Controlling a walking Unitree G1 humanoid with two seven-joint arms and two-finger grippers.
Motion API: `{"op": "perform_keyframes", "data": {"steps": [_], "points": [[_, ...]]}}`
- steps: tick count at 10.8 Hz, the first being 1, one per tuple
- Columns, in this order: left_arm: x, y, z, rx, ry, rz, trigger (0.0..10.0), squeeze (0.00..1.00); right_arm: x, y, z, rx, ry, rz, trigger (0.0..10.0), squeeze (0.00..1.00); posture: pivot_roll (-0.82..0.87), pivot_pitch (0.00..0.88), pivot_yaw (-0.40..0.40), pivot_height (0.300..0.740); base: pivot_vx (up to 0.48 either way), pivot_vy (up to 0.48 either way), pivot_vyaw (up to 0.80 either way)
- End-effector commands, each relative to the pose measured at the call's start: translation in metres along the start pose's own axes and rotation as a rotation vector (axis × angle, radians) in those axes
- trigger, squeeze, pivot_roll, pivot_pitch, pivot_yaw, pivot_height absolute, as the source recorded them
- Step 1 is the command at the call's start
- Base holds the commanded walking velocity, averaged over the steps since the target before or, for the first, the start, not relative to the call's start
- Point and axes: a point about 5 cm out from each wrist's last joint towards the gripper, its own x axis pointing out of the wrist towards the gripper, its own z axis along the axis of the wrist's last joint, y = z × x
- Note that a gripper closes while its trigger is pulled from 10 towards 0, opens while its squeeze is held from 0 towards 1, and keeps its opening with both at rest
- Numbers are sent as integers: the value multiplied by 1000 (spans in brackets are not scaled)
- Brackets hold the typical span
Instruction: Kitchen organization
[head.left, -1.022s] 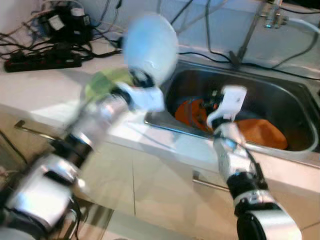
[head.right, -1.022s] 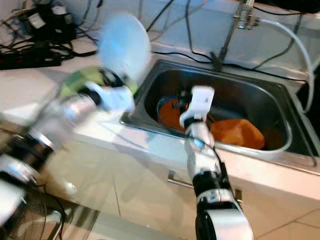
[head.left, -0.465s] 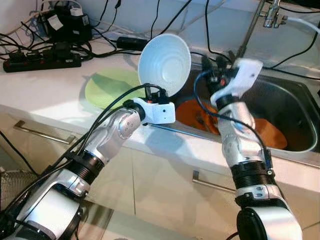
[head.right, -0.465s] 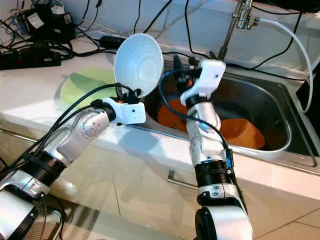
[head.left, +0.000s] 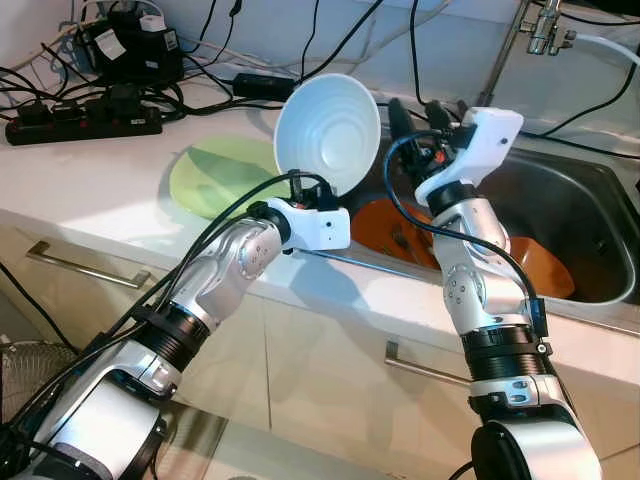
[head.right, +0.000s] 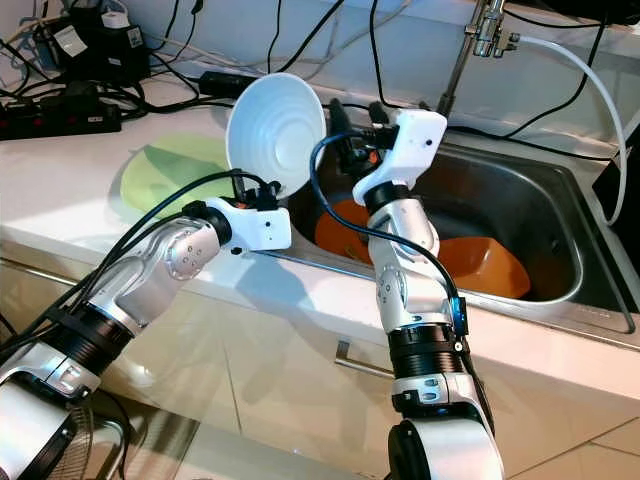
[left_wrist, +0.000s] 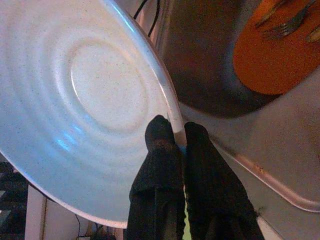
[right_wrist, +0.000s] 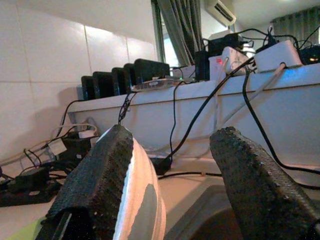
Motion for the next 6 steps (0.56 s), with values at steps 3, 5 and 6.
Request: {"op": "perform_keyframes", "data": {"steps": [3, 5, 6], "points": [[0, 5, 10, 56, -37, 8, 10000, 0, -2, 2, 1, 16, 6, 10, 10000, 0, 236, 14, -44, 740, 0, 0, 0], [0, 6, 11, 74, -41, 10, 10000, 0, -2, 4, 0, 18, 19, 27, 10000, 0, 237, 14, -44, 740, 0, 0, 0], [0, 8, 12, 88, -46, 19, 10000, 0, -2, 7, -2, 16, 36, 40, 10000, 0, 237, 14, -44, 740, 0, 0, 0]]}}
